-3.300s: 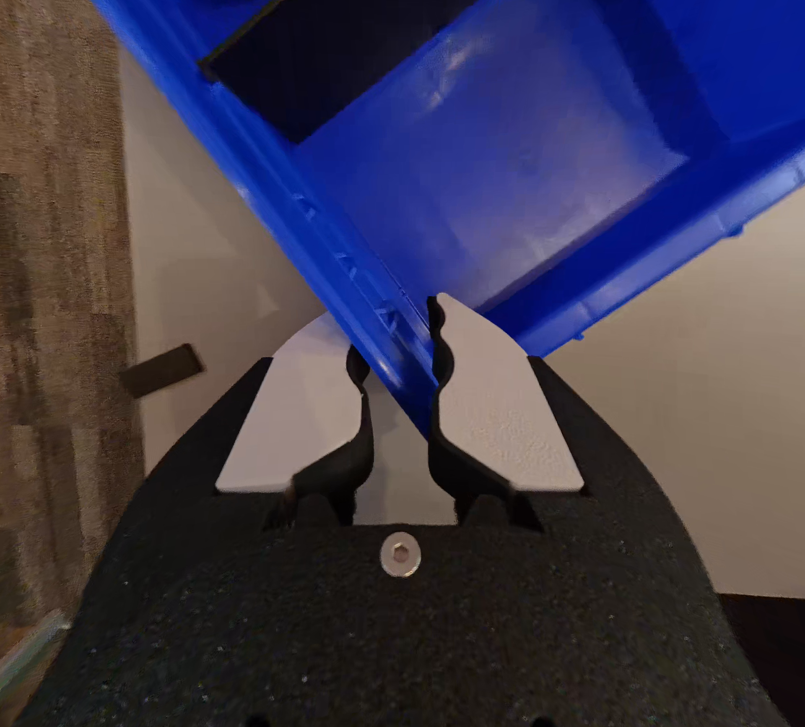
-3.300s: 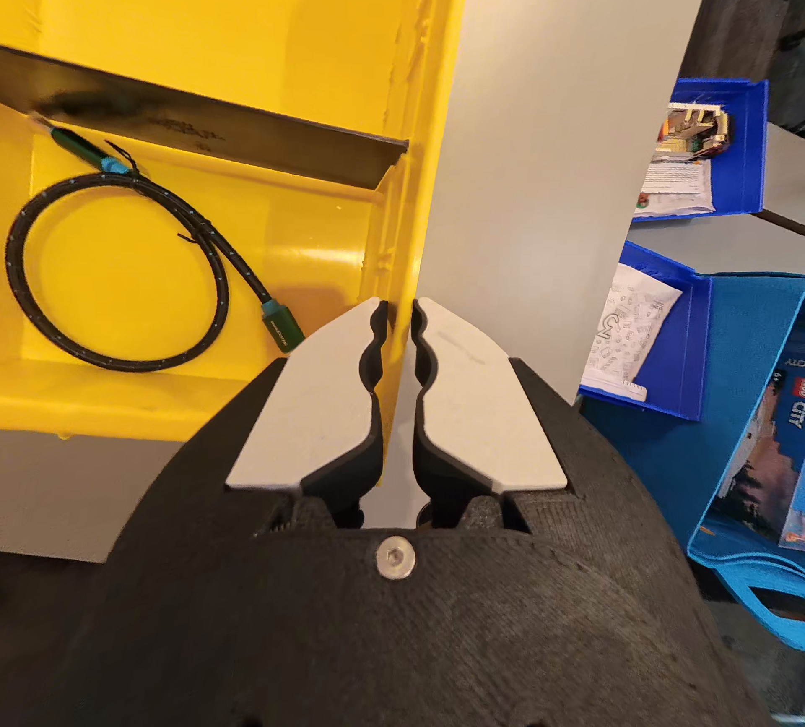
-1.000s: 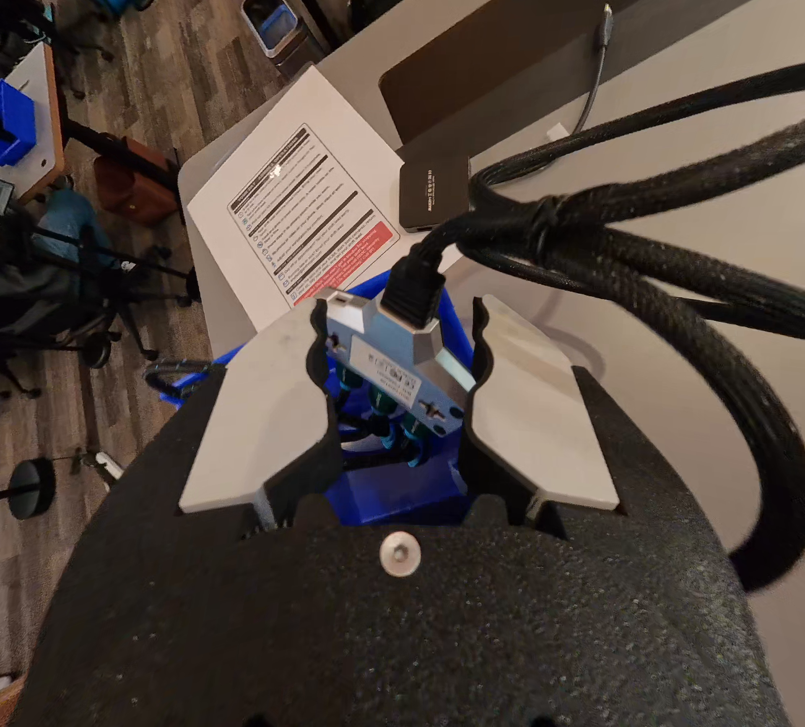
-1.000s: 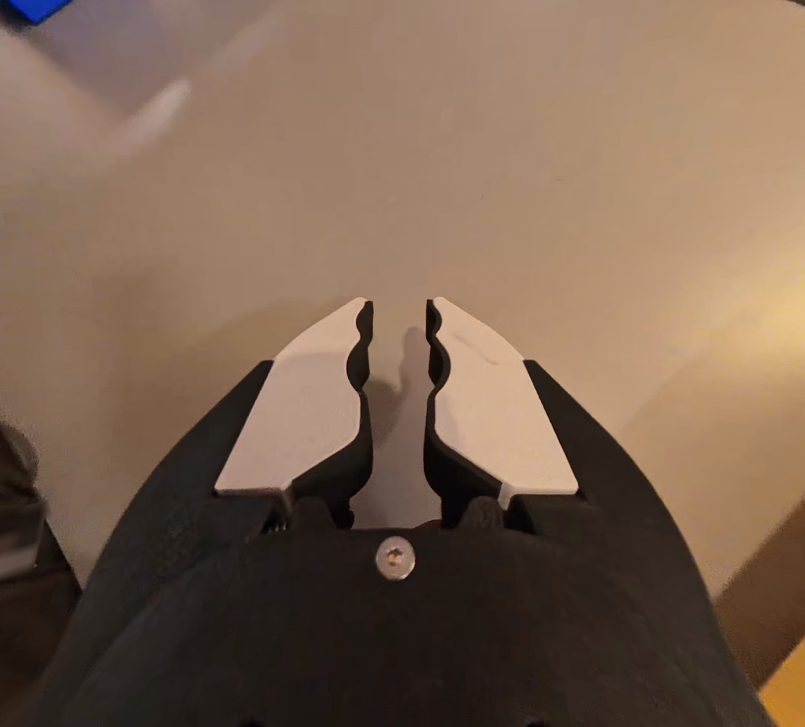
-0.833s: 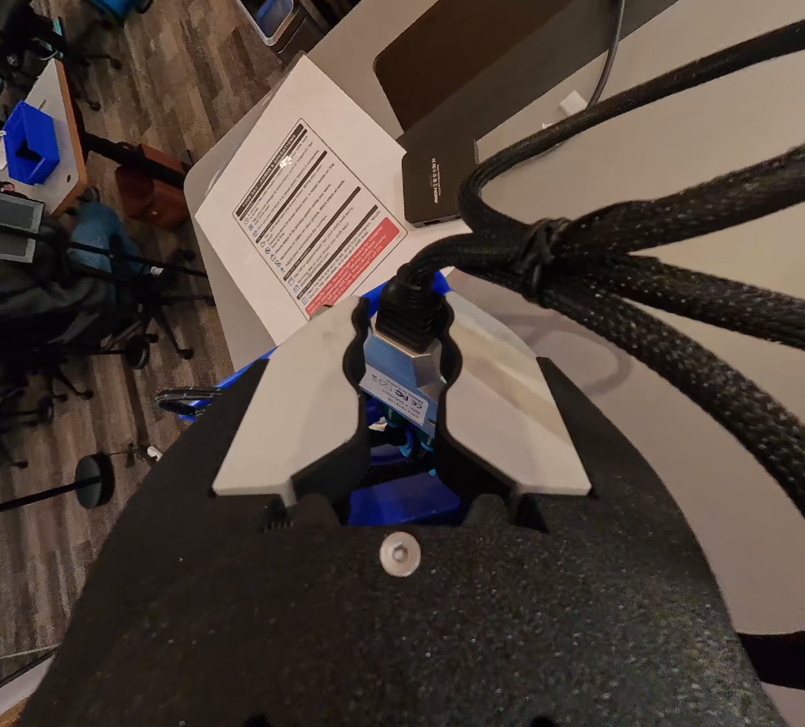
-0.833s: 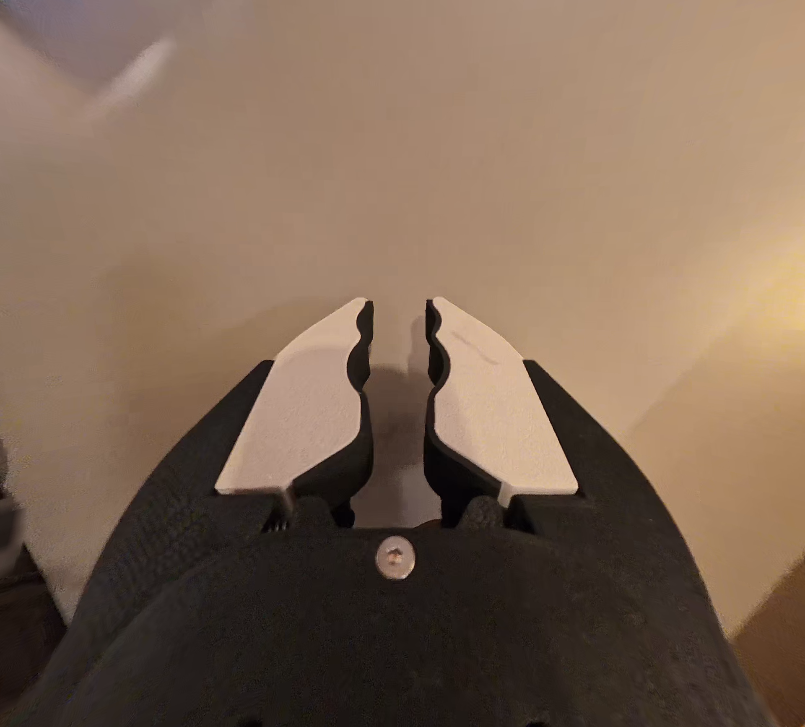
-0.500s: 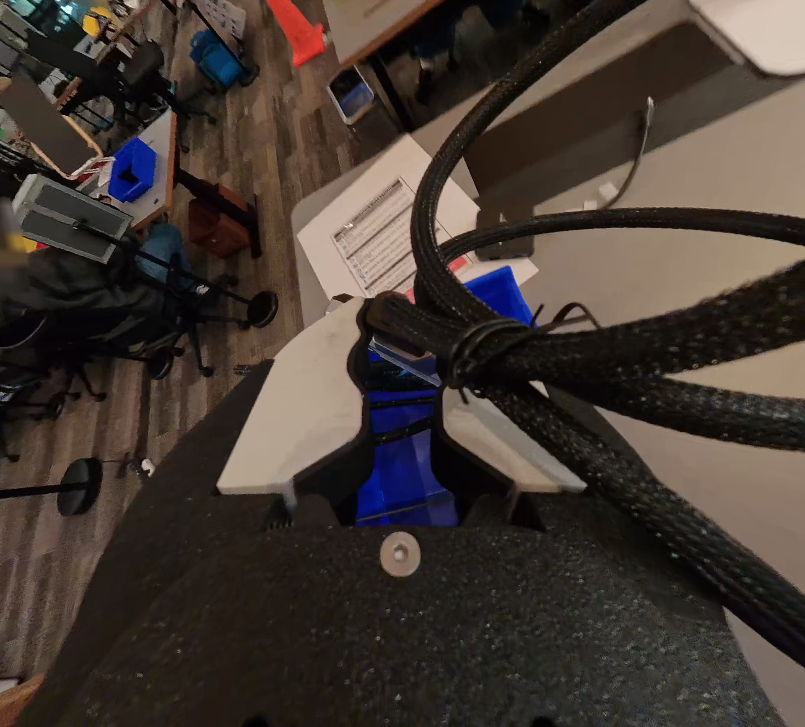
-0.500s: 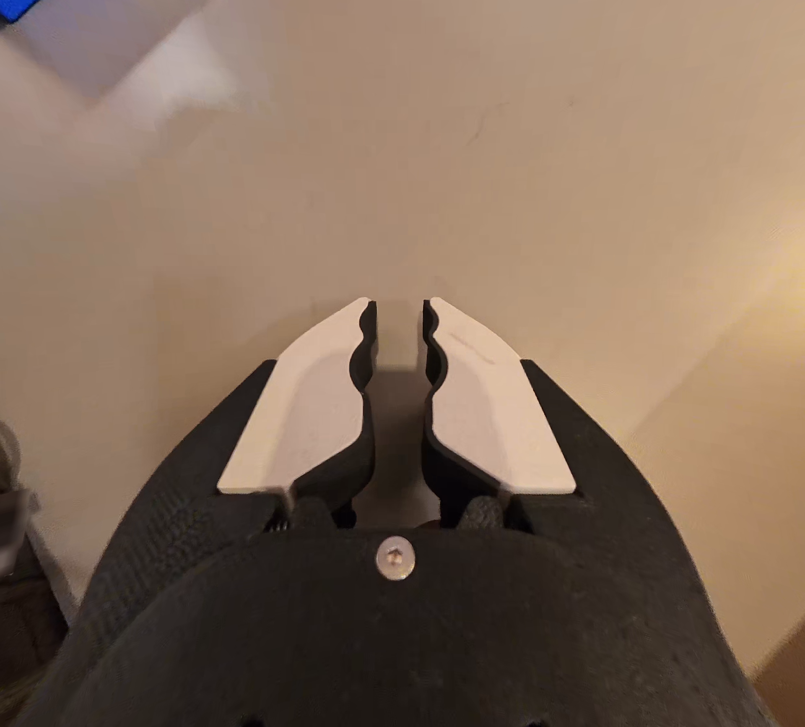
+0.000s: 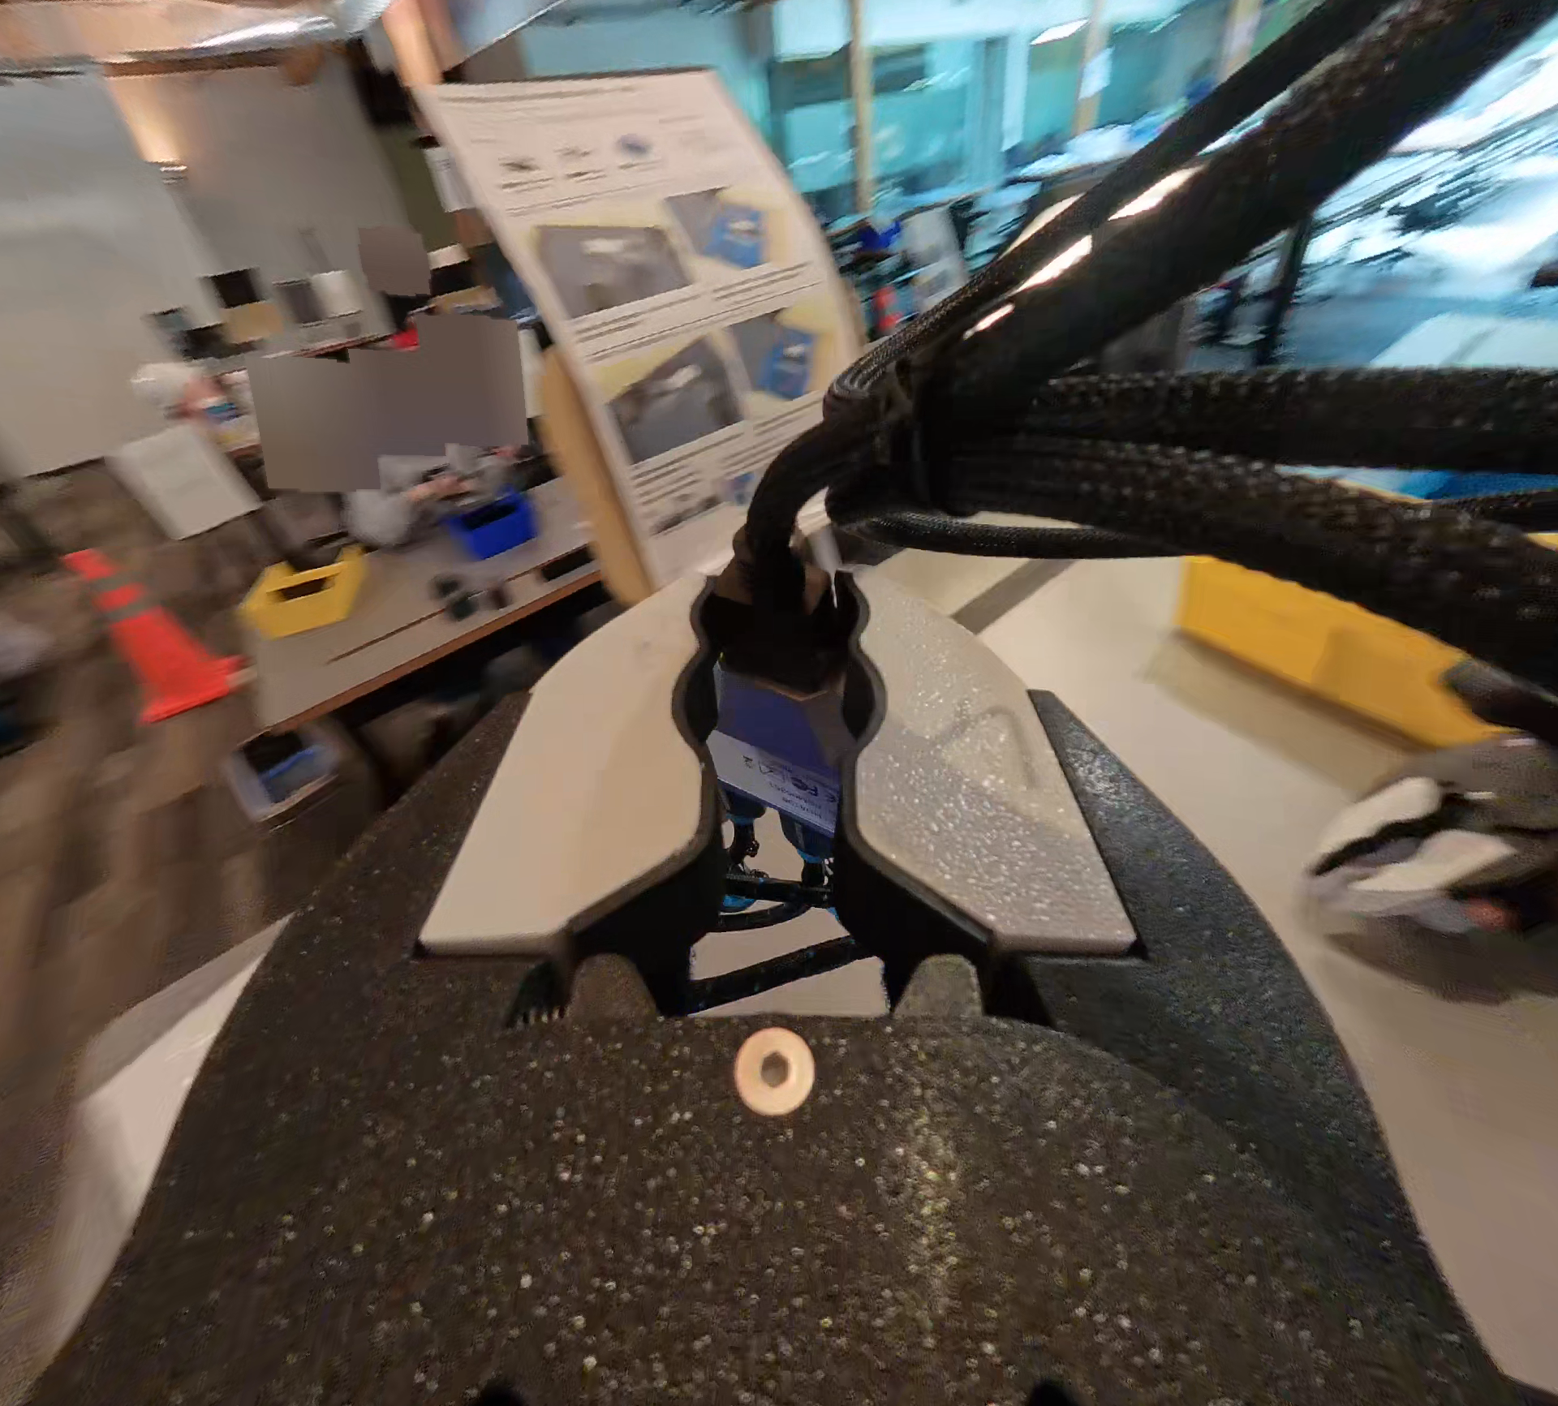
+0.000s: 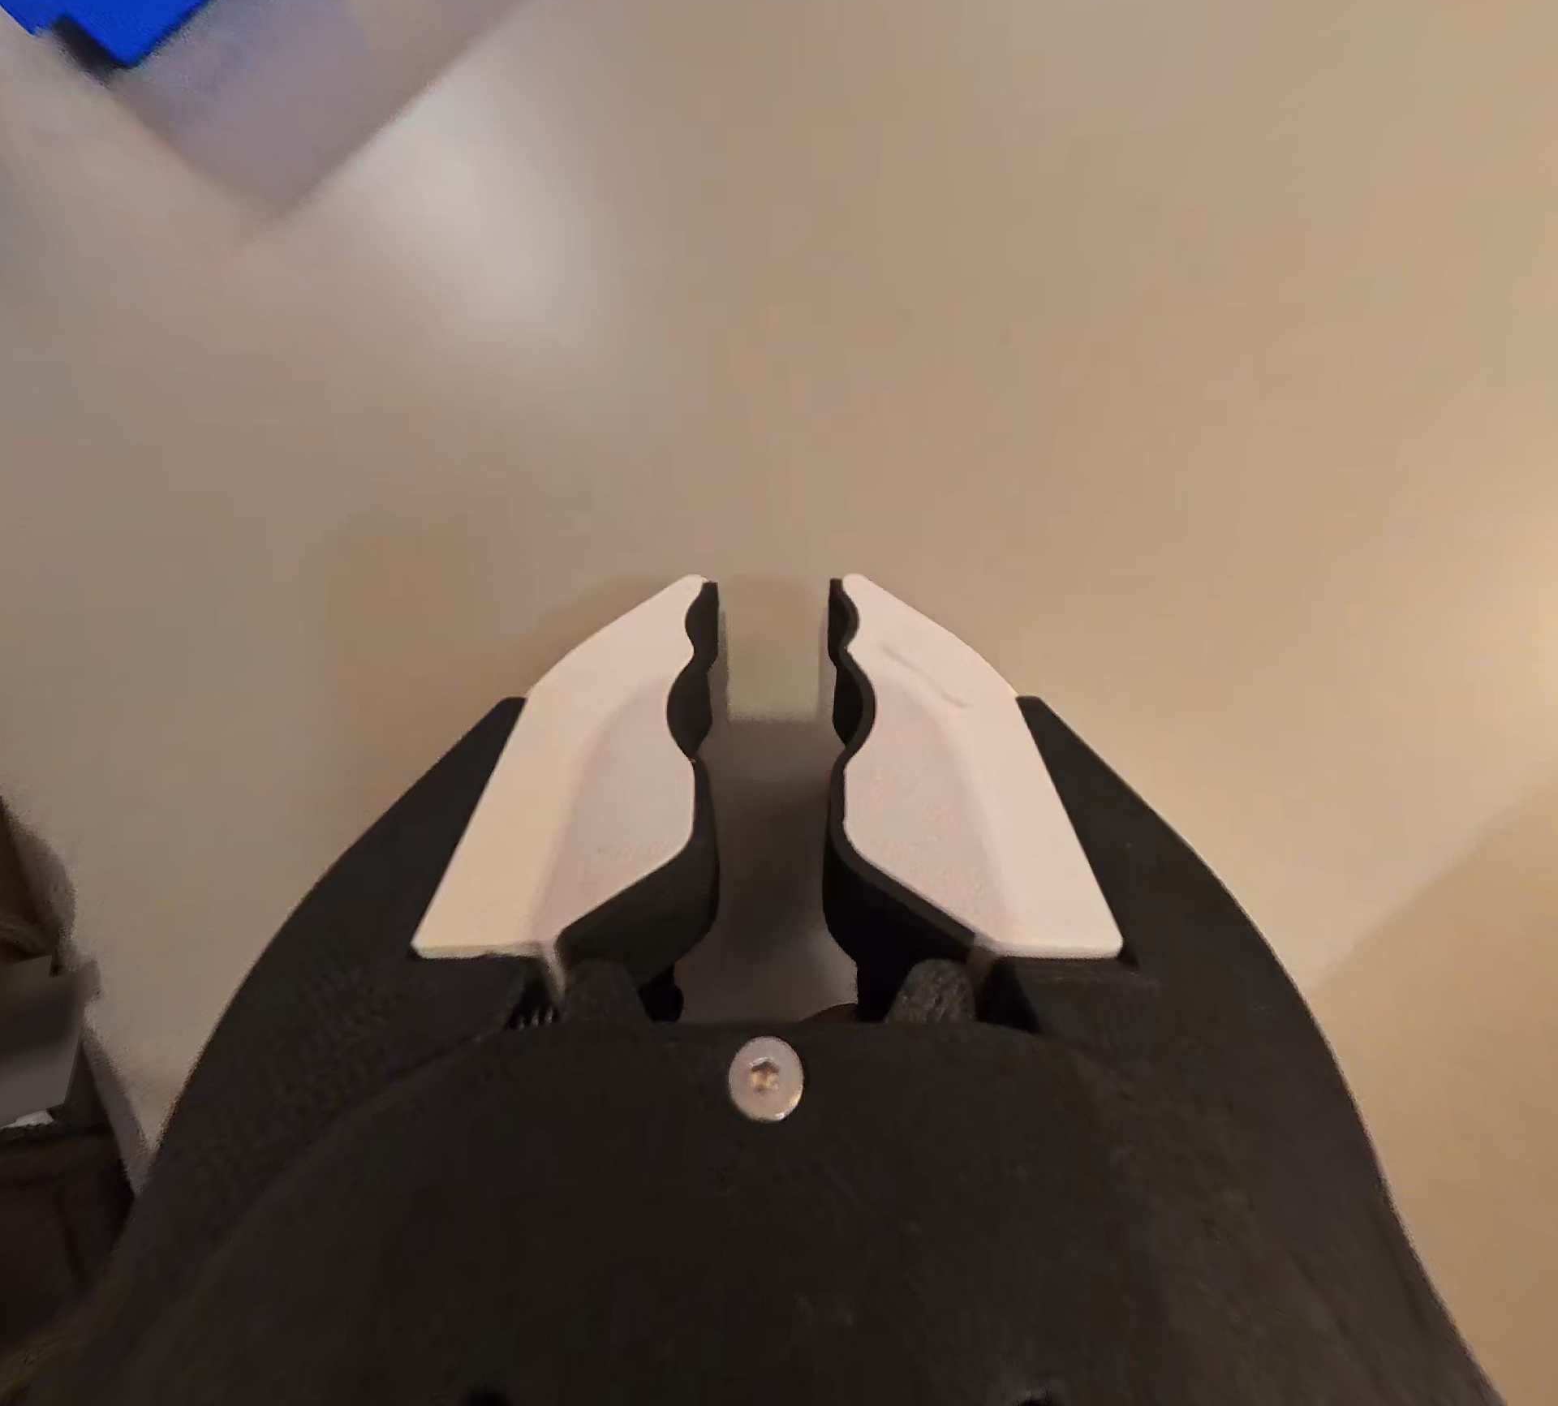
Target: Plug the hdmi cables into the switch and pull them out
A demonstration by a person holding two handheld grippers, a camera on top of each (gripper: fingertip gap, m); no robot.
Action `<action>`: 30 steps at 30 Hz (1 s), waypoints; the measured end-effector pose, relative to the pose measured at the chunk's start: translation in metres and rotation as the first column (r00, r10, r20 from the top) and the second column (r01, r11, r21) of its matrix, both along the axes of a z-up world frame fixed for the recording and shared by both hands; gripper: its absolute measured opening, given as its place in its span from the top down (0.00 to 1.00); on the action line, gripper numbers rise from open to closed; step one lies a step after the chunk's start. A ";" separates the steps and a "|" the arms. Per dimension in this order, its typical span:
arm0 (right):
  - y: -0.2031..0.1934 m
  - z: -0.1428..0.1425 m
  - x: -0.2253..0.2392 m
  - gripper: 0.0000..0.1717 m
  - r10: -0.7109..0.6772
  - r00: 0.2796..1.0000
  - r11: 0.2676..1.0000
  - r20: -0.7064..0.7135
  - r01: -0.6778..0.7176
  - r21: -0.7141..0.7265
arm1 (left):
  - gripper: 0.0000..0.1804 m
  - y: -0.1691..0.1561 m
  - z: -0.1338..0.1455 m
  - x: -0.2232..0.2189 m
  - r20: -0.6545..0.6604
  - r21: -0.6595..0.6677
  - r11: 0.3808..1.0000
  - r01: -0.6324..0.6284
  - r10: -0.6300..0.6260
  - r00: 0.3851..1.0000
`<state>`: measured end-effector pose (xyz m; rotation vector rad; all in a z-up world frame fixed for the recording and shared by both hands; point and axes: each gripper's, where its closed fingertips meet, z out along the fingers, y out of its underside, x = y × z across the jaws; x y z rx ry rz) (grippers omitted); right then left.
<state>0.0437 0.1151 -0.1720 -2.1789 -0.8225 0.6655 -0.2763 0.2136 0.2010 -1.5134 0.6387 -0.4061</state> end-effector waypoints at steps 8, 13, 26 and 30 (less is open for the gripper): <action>0.002 0.064 -0.010 0.80 0.086 0.974 0.989 -0.211 -0.058 0.136 | 0.85 0.001 -0.112 0.168 0.435 -0.040 0.879 0.475 -0.413 0.800; 0.004 0.090 0.013 0.80 0.020 0.981 0.966 -0.195 0.031 0.256 | 0.86 0.003 -0.198 0.238 0.601 -0.119 0.823 0.556 -0.386 0.700; 0.027 0.032 -0.021 0.79 -0.016 0.900 0.824 0.435 -0.235 0.516 | 0.88 -0.047 -0.282 0.240 0.364 -0.304 0.796 0.523 -0.411 0.836; 0.032 0.016 -0.040 0.83 -0.001 0.834 0.765 0.551 -0.355 0.537 | 0.88 -0.053 -0.289 0.223 0.265 -0.378 0.783 0.494 -0.420 0.868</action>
